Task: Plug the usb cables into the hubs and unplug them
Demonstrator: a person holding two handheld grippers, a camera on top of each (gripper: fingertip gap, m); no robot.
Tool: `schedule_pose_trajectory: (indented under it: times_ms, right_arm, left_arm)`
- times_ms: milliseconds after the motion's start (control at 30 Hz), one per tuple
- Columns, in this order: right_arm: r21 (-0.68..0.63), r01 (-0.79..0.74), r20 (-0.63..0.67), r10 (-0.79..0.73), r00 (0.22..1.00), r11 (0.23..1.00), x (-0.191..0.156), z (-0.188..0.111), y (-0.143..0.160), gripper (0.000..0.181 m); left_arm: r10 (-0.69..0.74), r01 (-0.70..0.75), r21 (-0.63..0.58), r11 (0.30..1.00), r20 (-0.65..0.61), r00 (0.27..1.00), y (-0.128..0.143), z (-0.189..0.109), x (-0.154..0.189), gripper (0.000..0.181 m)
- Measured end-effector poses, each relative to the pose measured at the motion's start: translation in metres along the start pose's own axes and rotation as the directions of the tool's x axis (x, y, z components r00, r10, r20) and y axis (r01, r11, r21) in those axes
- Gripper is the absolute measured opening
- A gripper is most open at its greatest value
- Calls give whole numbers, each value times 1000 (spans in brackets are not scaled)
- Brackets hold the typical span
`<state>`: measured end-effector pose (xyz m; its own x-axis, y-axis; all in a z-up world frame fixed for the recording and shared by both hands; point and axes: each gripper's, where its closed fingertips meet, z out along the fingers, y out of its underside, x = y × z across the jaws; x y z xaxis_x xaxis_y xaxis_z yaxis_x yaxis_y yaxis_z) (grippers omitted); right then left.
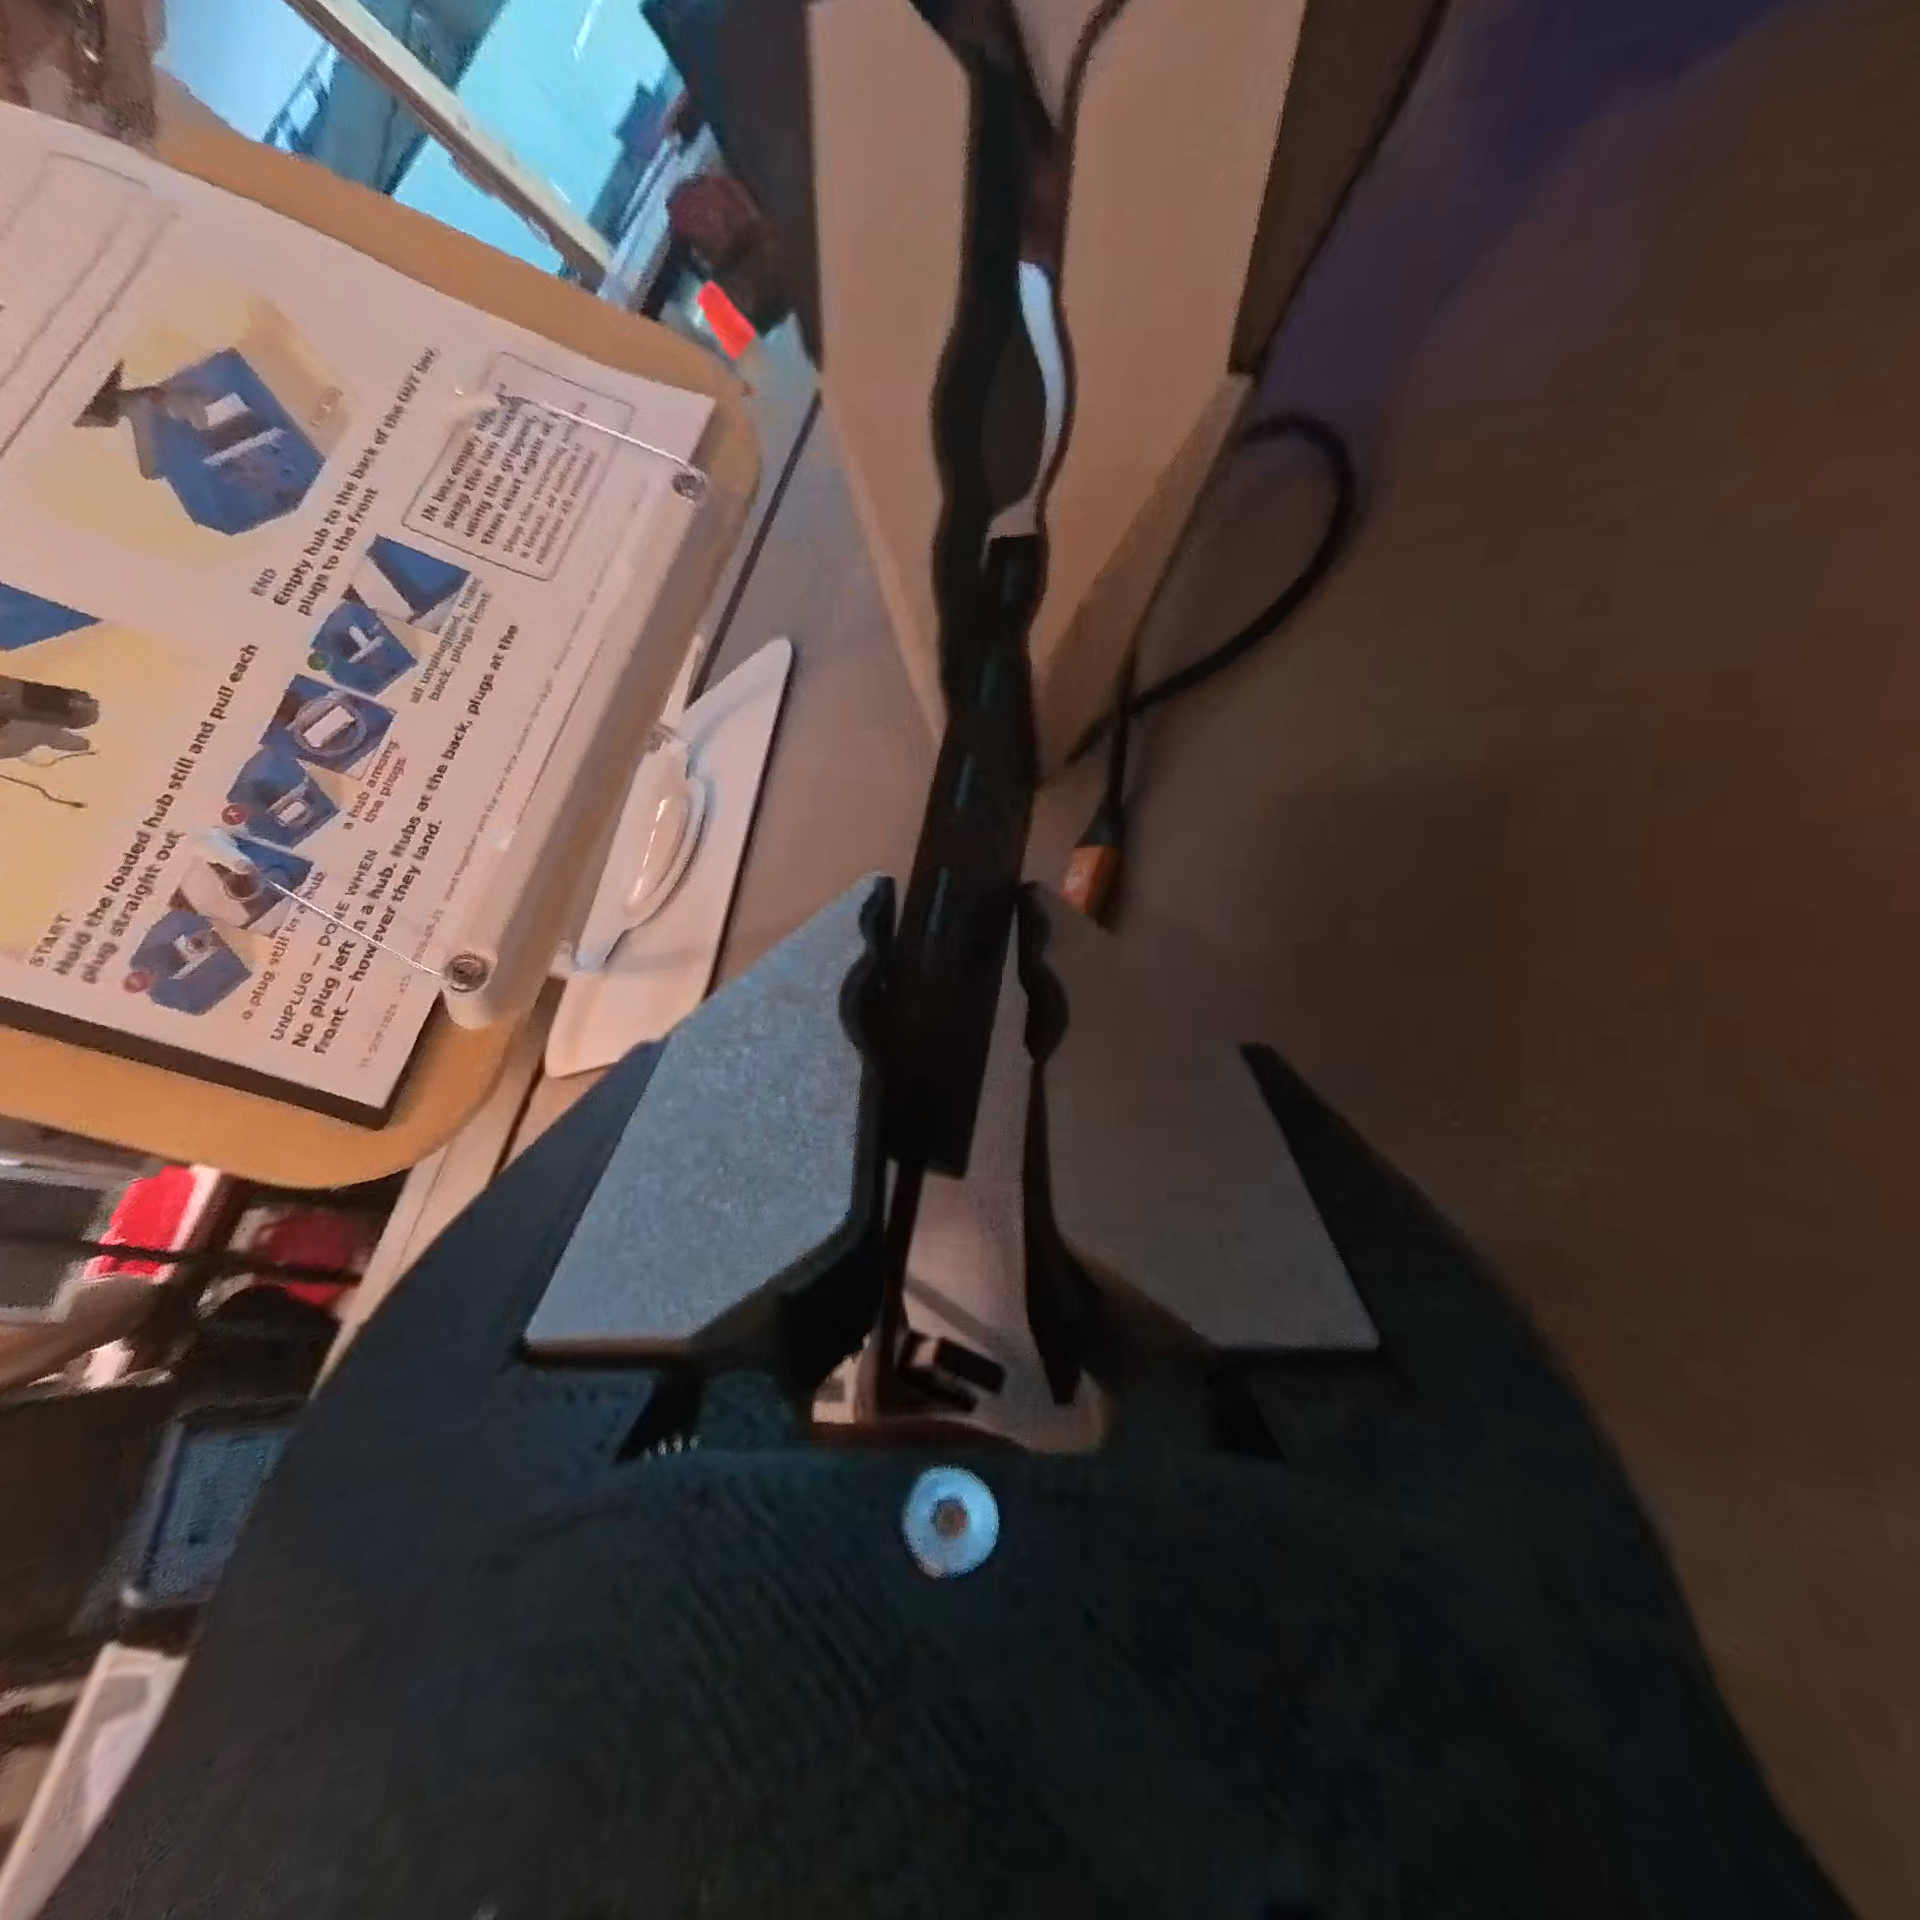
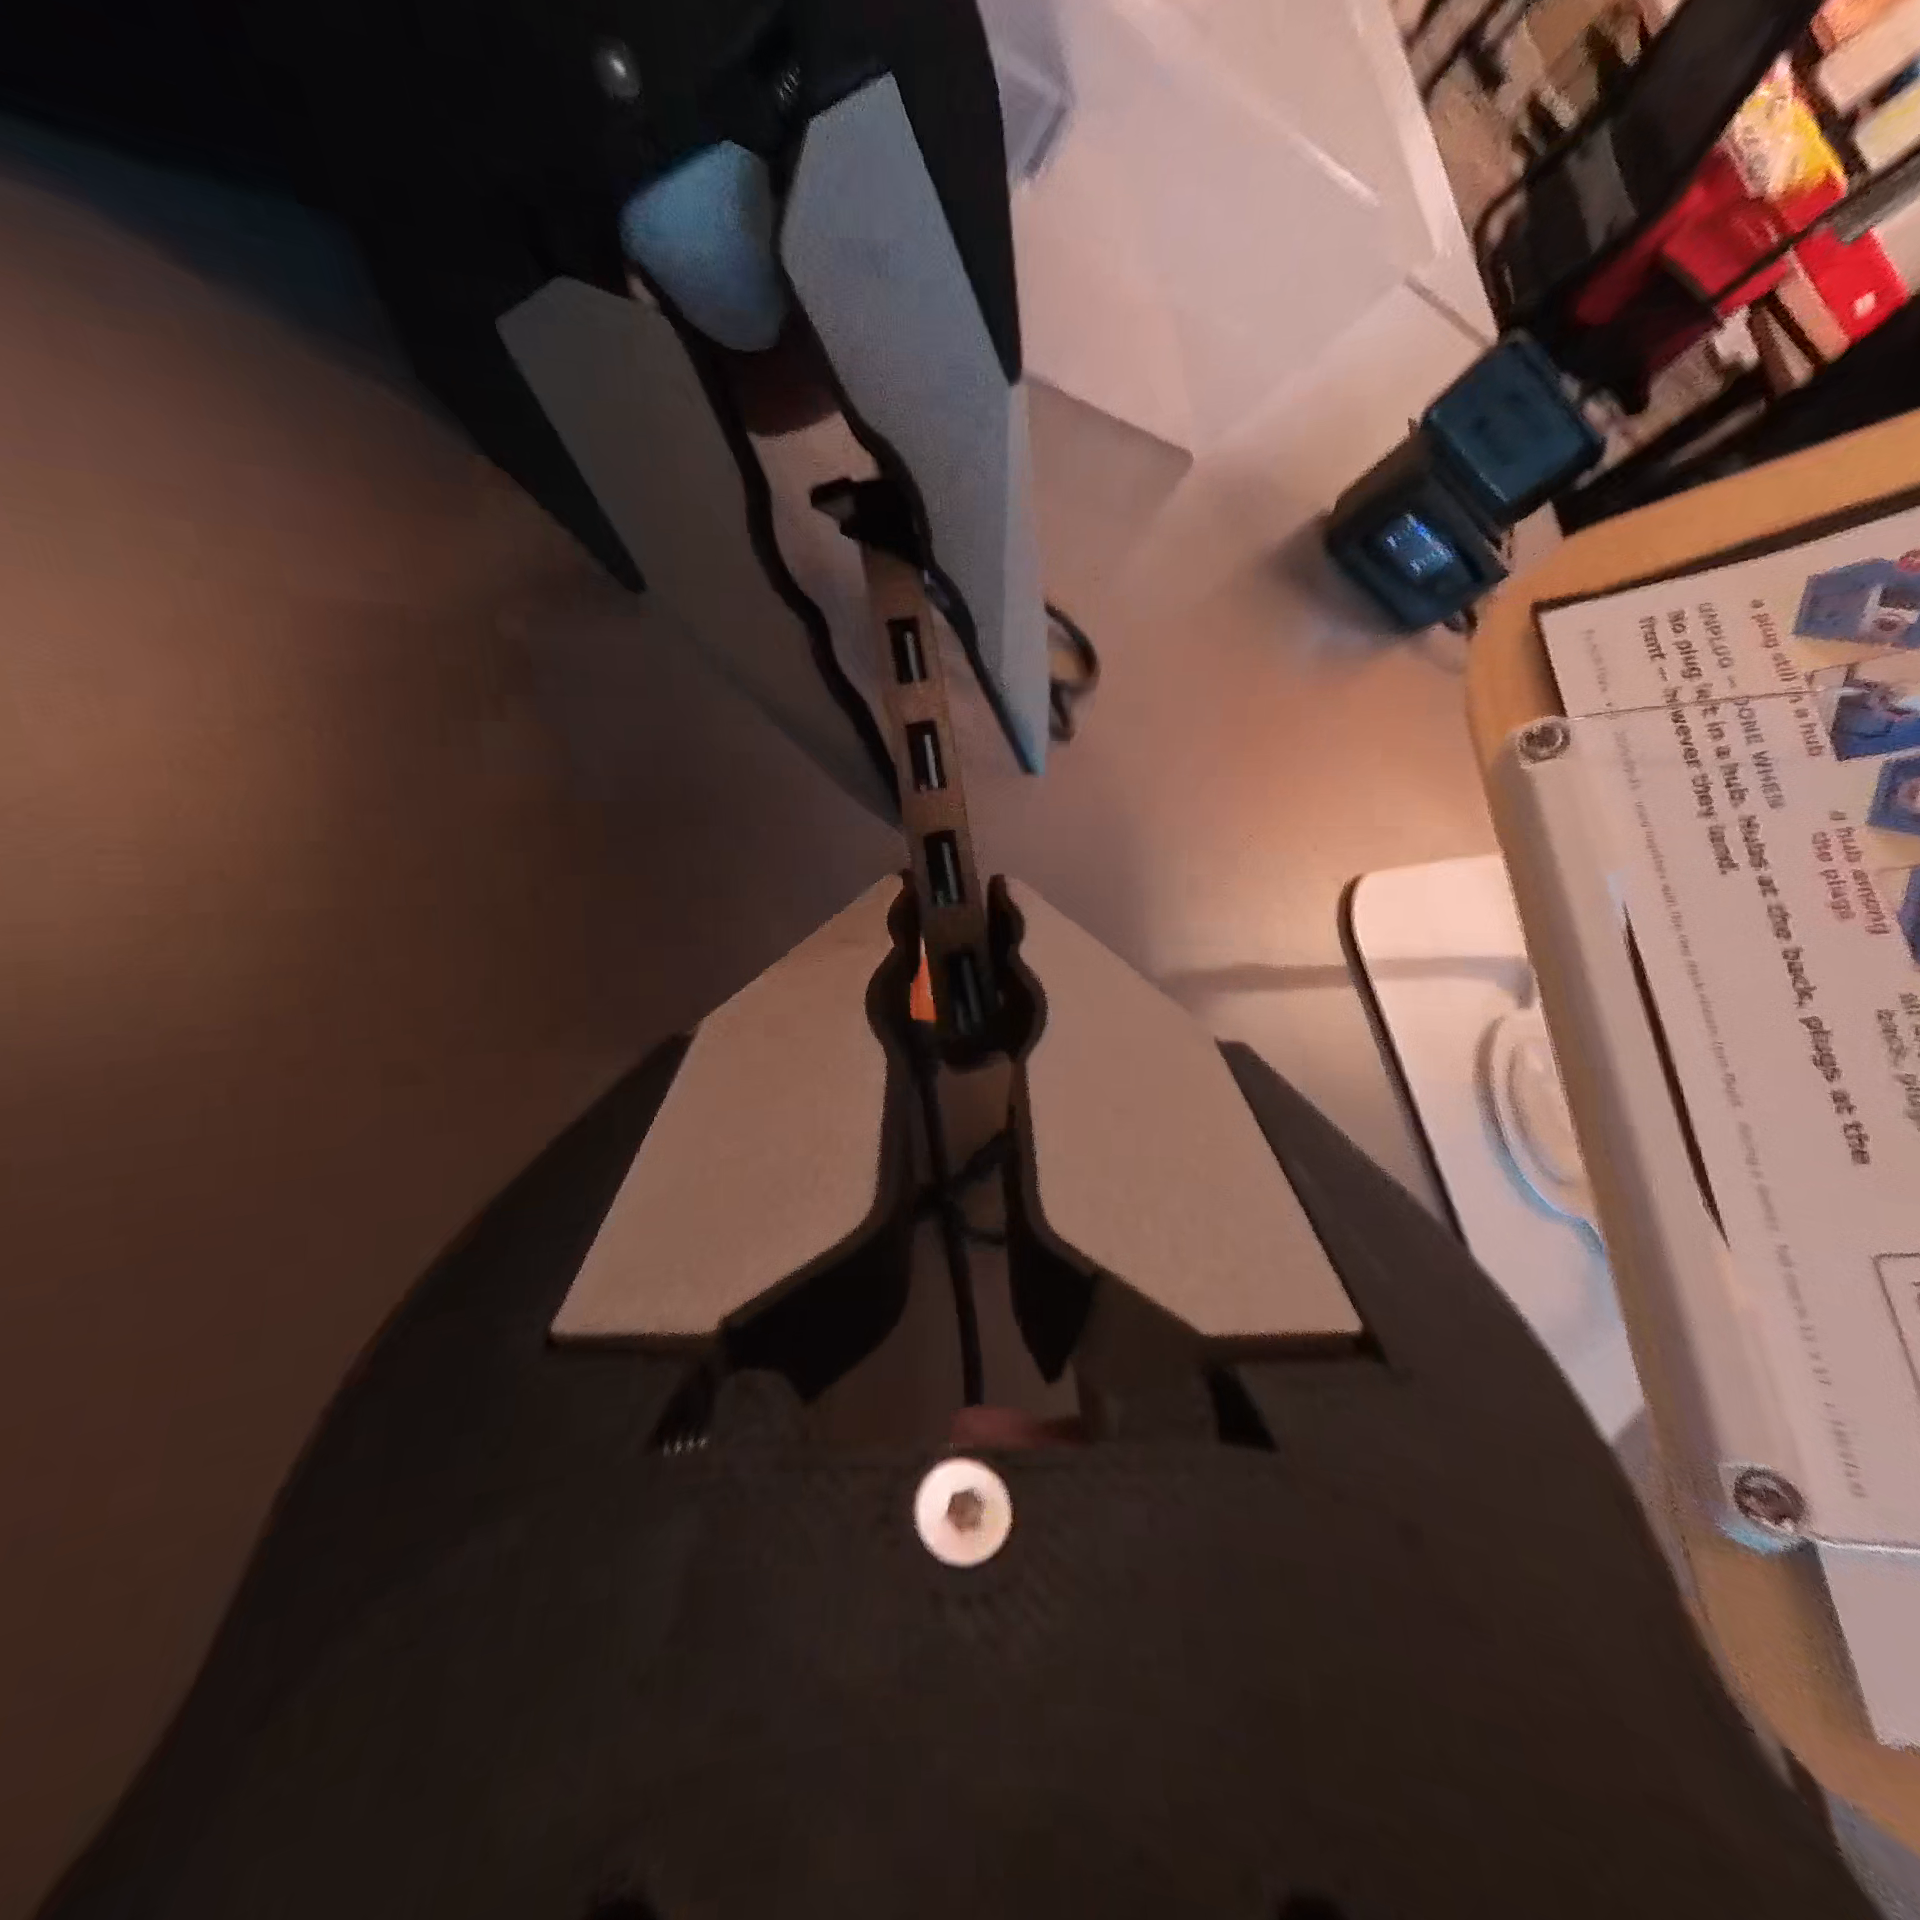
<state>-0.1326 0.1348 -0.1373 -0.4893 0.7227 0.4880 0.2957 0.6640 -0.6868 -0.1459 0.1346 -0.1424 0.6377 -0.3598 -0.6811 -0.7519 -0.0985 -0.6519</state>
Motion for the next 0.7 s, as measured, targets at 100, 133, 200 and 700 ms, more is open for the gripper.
schedule_pose_trajectory:
  times_ms: [100,133,200,700]
  right_arm:
    - [86,12,27,-15,1000,996,-2,-7,-6,8]
    - [109,20,31,-23,999,994,-2,-9,-7,8]
    - [155,34,32,-39,999,987,-2,-14,-11,7]
    - [382,-57,83,28,996,922,4,-53,-41,7]
  left_arm:
    - [-16,16,54,998,2,1000,-6,-8,-5,27]
    - [-24,24,59,998,1,1000,-6,-9,-7,28]
    - [-76,79,93,993,-28,997,-10,-13,-7,25]
    - [-414,499,272,823,-315,854,-39,-43,-18,22]
